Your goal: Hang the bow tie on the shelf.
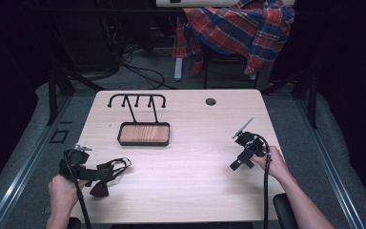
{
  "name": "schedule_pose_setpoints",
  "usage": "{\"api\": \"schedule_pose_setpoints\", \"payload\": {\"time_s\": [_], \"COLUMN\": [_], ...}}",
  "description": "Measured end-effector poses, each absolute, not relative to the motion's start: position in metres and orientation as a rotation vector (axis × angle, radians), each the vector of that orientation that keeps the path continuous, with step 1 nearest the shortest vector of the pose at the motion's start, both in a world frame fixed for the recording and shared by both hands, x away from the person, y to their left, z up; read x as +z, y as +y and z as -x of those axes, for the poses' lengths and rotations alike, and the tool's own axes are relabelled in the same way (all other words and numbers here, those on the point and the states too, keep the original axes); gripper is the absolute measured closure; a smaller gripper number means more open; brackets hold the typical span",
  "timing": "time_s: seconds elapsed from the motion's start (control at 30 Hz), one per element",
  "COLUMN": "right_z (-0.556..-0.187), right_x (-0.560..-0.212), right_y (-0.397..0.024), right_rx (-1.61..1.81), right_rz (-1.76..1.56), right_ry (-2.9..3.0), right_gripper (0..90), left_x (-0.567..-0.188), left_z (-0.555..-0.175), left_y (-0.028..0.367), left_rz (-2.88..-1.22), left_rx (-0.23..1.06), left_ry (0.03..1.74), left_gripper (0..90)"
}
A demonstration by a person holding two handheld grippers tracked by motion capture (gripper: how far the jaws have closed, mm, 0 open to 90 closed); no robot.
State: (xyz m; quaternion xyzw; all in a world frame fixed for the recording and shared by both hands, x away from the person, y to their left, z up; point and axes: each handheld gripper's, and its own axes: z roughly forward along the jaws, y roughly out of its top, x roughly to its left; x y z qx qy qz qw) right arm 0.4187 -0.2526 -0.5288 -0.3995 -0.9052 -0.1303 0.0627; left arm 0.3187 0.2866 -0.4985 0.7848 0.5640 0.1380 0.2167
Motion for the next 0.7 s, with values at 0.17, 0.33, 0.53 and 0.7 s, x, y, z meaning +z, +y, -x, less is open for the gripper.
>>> {"api": "schedule_pose_setpoints", "payload": {"time_s": [0.17, 0.33, 0.53, 0.7], "right_z": [-0.417, -0.419, -0.419, -0.418], "right_x": [-0.531, -0.529, -0.53, -0.531], "right_y": [-0.251, -0.252, -0.251, -0.251], "right_rx": [-0.42, -0.364, -0.373, -0.388], "right_rz": [1.236, 1.185, 1.188, 1.203], "right_ry": [-2.72, -2.74, -2.73, -2.724], "right_gripper": [13.1, 13.2, 13.2, 13.2], "left_x": [-0.502, -0.505, -0.507, -0.51], "left_z": [-0.323, -0.325, -0.328, -0.33], "left_y": [0.273, 0.265, 0.255, 0.248], "left_rz": [-2.24, -2.284, -2.316, -2.361], "left_rx": [0.342, 0.343, 0.299, 0.279], "left_ry": [1.508, 1.477, 1.399, 1.353], "left_gripper": [0.0, 0.0, 0.0, 0.8]}}
